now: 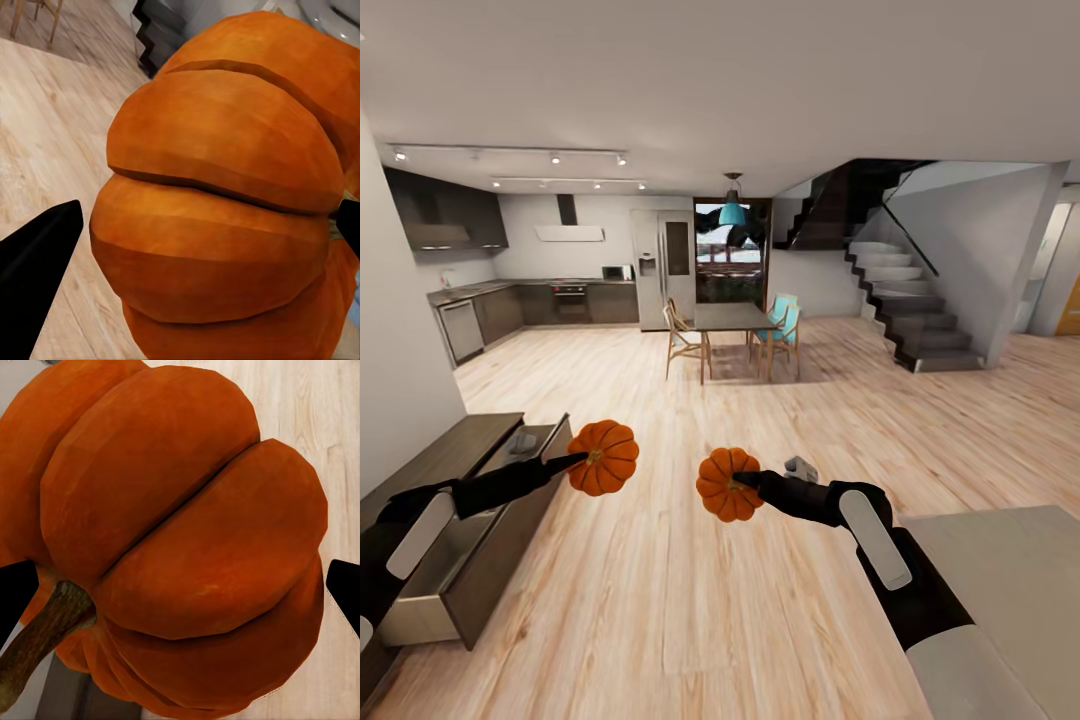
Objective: Place each of the two pumpkins and all three candles from the living room inside a cabinet in the living room (use any cabinet), then make sure every cabinet is closed, and position the cauldron so it is next to a table in the living room.
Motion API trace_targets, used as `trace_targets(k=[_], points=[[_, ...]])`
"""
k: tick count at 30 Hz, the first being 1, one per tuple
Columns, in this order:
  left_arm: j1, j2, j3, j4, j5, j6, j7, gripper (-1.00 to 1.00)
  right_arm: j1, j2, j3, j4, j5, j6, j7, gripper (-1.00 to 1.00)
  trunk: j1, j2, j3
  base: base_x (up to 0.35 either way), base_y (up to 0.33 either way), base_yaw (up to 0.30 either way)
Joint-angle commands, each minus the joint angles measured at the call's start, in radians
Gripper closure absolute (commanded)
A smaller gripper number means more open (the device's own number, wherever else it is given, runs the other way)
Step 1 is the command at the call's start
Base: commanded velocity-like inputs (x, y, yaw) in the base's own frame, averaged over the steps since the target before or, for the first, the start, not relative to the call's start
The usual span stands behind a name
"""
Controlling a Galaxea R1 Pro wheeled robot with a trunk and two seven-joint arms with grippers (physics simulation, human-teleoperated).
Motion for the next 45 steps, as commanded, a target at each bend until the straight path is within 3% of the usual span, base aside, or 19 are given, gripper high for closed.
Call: trace_targets(k=[1,28,41,45], points=[[-0.001,0.001,-0.002,-0.001,0.016,0.010,-0.002,1.00,-0.001,-0.001,0.001,-0.001,-0.018,0.000,-0.008,1.00,0.001,-0.001,0.000,0.337,0.000,0.000],[-0.001,0.001,-0.003,-0.003,0.015,0.009,0.002,1.00,0.001,-0.002,0.000,-0.004,-0.019,0.003,-0.007,1.00,0.001,-0.001,0.000,0.338,0.000,0.005],[-0.001,0.000,-0.003,-0.003,0.015,0.008,0.003,1.00,0.001,-0.002,-0.001,-0.004,-0.019,0.003,-0.008,1.00,0.001,-0.001,0.000,0.338,0.000,0.193],[-0.001,0.001,-0.003,-0.003,0.015,0.008,0.003,1.00,0.001,-0.002,-0.017,-0.004,-0.020,0.003,-0.008,1.00,0.001,-0.001,0.000,0.337,0.000,0.200]])
